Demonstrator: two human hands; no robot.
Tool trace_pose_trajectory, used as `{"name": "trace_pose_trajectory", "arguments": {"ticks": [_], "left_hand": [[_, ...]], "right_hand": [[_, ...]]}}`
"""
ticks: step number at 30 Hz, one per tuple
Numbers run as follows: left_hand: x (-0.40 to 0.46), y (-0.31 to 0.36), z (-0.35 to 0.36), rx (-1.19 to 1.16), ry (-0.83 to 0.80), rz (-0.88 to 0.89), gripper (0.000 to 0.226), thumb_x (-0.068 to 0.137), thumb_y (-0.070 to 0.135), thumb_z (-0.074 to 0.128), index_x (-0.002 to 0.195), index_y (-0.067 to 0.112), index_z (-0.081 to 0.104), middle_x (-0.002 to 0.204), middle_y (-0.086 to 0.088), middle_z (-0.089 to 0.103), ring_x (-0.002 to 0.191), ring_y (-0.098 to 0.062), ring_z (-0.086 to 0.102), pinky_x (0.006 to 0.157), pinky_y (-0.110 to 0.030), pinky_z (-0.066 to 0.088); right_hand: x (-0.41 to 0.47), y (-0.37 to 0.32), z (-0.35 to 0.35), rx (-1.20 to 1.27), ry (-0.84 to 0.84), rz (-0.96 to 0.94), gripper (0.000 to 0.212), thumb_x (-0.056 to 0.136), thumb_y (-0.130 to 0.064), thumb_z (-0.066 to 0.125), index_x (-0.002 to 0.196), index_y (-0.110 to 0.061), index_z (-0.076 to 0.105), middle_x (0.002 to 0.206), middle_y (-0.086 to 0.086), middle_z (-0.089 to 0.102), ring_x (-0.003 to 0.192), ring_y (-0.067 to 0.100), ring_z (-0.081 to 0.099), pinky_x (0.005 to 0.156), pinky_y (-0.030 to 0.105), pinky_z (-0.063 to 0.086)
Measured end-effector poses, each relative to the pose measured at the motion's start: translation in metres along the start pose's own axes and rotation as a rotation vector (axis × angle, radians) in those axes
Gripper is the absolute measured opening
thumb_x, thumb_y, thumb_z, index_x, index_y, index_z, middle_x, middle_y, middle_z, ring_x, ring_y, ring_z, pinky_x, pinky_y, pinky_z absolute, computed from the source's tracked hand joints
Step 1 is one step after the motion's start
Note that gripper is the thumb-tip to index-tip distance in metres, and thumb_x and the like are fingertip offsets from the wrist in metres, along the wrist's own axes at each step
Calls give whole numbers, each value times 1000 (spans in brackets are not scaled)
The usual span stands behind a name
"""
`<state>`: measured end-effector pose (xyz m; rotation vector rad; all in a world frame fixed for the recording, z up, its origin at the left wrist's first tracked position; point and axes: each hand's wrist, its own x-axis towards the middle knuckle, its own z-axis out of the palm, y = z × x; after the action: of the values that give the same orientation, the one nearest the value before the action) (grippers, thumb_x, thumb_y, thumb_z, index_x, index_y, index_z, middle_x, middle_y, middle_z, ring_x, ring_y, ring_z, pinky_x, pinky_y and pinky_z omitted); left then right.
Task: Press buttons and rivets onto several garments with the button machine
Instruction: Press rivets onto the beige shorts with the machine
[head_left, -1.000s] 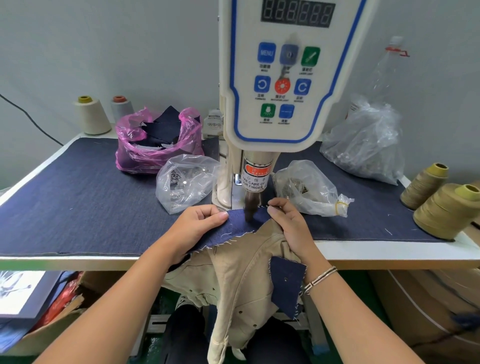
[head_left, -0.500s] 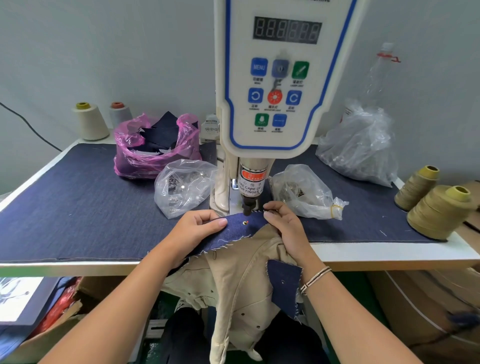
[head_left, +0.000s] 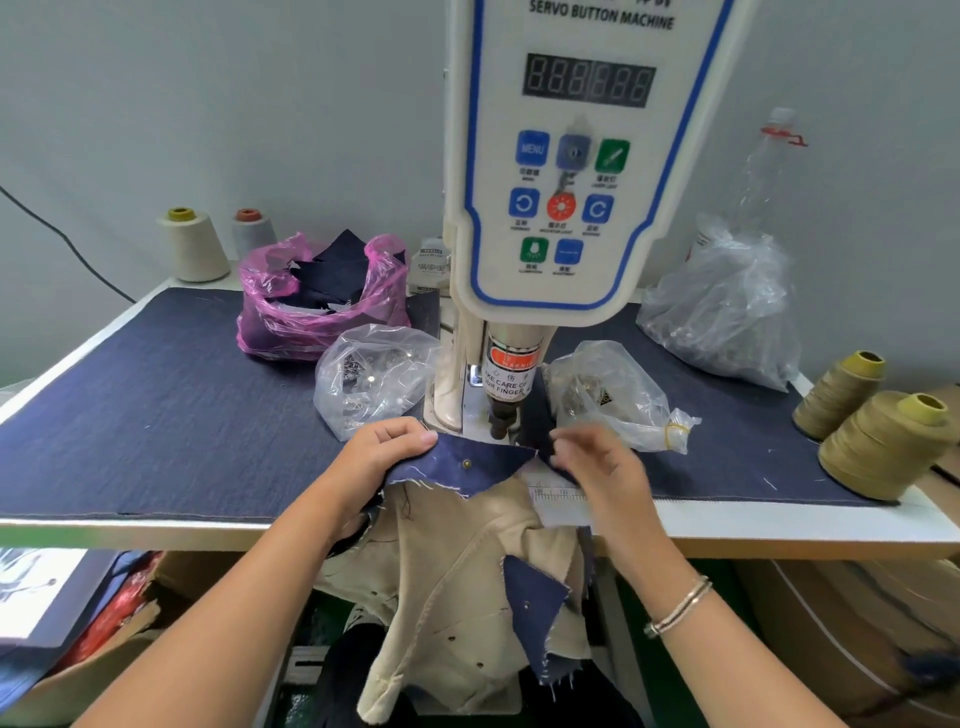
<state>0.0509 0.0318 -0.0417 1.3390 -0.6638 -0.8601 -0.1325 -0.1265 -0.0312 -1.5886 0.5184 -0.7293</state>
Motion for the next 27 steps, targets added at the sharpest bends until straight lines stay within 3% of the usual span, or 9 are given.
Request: {"name": "trace_pose_trajectory", "arguments": {"ticks": [2,4,6,8,11,13,18,27], "left_hand": [[0,0,-1,-82,62,-5,23,75,29,65,54,21,59,54,1,55,46,-10,50,48,-20,42],[1,0,-3,-133,97,-10,19,74,29,66,60,18,59,58,-3,57,49,-14,53,51,-23,44],[3,-1,-4,-160,104,-1,19,75,25,71,68,13,60,64,-6,61,55,-17,57,55,-24,48],[4,0,-5,-163,108,8,18,77,26,71,72,11,62,68,-7,64,59,-17,60,57,-22,50],[6,-1,-6,-155,117,4,19,76,26,70,74,9,61,67,-6,63,58,-16,59,57,-21,49],[6,-2,-7,-152,122,-7,20,75,28,67,72,10,59,65,-6,60,57,-16,57,56,-22,48],[6,-3,-10,-159,100,-18,20,71,31,70,64,15,59,63,-4,58,56,-17,54,56,-25,45],[3,-4,-10,-186,92,-65,28,61,42,76,65,19,60,66,-5,56,60,-18,54,61,-30,42]], "right_hand": [[8,-18,-21,-97,192,-179,14,91,-13,60,86,-25,65,87,-9,68,81,0,60,72,9,44],[27,-37,-46,-376,287,-251,13,91,-23,60,83,-29,67,98,-4,59,91,4,55,80,11,40],[52,-43,-64,-850,234,-157,15,91,-33,59,88,-27,72,112,-3,51,110,14,45,96,27,34],[69,-38,-66,-1305,100,-97,20,93,-36,55,98,-30,74,131,-2,44,124,23,33,103,40,21],[85,-27,-53,-1653,-116,-222,25,94,-38,47,103,-42,70,141,-1,33,128,27,23,104,44,16],[96,-21,-46,-1761,-182,-222,26,95,-38,44,106,-40,68,141,1,31,128,29,23,106,47,16],[113,-9,-32,-1915,-129,-238,28,94,-33,45,109,-27,67,128,1,38,117,26,33,102,43,23],[113,3,-24,-1982,-74,-254,19,87,-26,58,101,-21,69,119,3,42,108,25,40,98,42,27]]}}
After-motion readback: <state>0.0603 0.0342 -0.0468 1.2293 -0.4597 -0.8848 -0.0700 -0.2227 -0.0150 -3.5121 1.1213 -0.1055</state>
